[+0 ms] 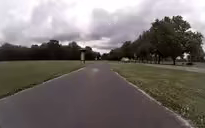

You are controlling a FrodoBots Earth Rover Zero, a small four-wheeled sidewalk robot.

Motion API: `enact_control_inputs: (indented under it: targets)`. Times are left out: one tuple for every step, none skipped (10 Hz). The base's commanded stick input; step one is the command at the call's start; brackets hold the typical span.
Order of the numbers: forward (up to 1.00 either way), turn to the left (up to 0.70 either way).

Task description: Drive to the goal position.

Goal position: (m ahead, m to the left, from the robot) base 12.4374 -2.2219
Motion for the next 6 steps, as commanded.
enact_control_inputs:
  targets:
    - [0.70,0.00]
    - [0.70,0.00]
    - [0.70,0.00]
    - [0.70,0.00]
    - [0.70,0.00]
    - [0.70,0.00]
